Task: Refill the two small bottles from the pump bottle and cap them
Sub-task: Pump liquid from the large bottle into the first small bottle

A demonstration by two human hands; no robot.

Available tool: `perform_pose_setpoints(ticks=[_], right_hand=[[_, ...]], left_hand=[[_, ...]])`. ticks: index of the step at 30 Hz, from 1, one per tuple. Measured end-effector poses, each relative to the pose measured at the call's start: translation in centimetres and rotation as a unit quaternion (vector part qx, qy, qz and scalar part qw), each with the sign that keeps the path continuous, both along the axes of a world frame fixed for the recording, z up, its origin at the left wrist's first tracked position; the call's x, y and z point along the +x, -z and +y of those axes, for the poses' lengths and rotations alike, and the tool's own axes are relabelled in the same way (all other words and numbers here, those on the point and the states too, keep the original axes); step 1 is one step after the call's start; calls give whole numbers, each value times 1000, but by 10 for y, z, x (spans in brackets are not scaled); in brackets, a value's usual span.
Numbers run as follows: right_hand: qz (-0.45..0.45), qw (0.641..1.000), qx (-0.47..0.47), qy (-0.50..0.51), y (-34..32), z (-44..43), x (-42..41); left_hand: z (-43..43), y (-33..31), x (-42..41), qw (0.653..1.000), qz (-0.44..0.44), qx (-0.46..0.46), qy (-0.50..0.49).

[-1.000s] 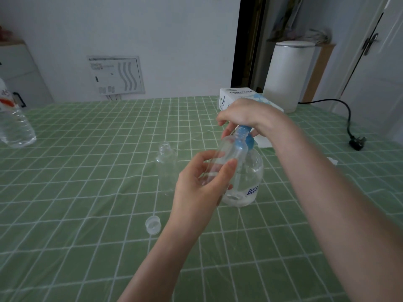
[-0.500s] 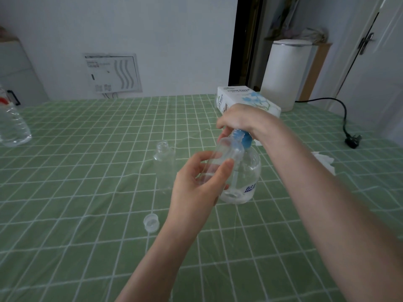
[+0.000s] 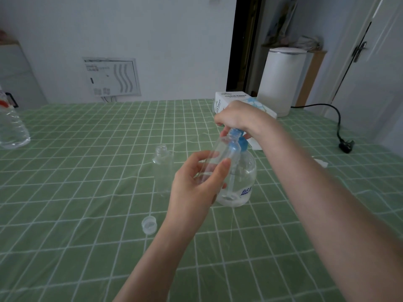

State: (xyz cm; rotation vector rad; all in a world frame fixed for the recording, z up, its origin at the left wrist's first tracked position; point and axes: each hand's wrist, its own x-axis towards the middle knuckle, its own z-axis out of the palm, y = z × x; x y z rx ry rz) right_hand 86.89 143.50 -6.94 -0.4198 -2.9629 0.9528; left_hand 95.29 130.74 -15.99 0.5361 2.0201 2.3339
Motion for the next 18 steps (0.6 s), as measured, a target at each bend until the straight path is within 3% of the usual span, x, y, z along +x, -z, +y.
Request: perform_pose_setpoints(ticks=[18], right_hand=[[-22,999,-31,-13,5,6,-3]], left_hand=[[0,3,-1,1000,-3,-8,-4]])
